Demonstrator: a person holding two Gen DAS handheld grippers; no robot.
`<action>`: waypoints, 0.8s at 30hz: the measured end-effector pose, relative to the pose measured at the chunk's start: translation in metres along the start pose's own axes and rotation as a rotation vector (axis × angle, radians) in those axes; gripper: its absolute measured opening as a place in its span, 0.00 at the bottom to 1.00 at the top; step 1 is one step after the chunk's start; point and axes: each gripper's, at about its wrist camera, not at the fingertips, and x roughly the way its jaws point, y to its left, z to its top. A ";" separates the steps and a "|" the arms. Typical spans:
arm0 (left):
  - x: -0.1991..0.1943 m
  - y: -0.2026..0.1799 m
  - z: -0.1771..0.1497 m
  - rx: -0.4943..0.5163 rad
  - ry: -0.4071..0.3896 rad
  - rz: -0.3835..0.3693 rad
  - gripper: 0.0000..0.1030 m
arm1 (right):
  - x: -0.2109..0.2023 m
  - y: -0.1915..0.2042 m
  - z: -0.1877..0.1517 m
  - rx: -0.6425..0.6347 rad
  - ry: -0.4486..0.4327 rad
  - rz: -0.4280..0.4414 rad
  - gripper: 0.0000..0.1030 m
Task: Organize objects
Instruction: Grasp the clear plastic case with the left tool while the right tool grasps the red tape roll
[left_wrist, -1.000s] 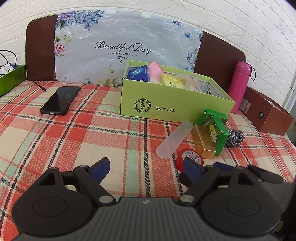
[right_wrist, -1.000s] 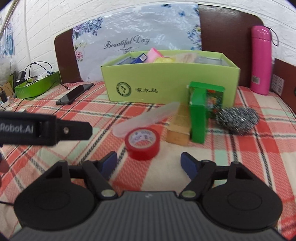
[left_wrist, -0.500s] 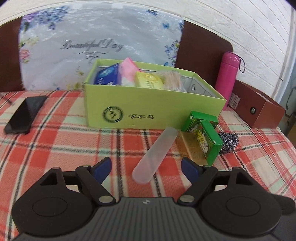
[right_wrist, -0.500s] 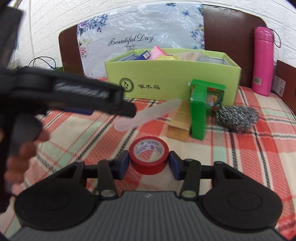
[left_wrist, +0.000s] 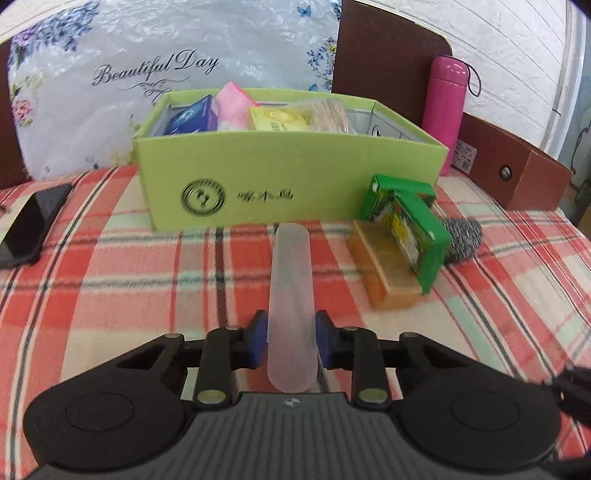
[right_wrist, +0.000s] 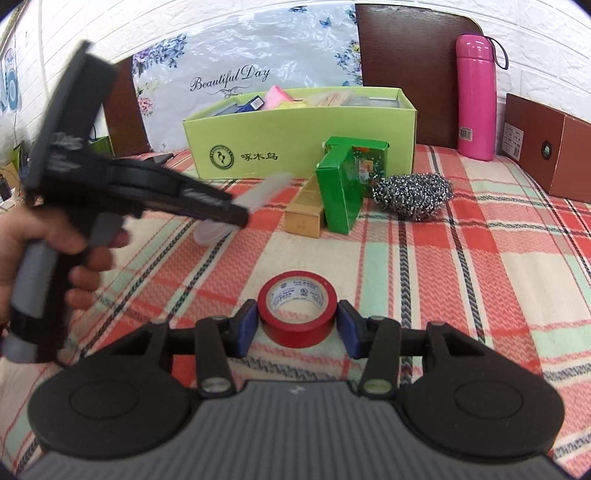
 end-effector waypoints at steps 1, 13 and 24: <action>-0.009 0.000 -0.007 0.011 0.008 0.001 0.28 | -0.003 0.000 -0.002 0.000 0.003 0.004 0.45; -0.046 -0.011 -0.040 0.035 0.039 -0.020 0.44 | -0.019 -0.001 -0.008 0.010 0.024 0.033 0.46; -0.034 -0.019 -0.036 0.091 0.025 -0.003 0.42 | -0.013 -0.001 -0.006 0.010 0.028 0.029 0.48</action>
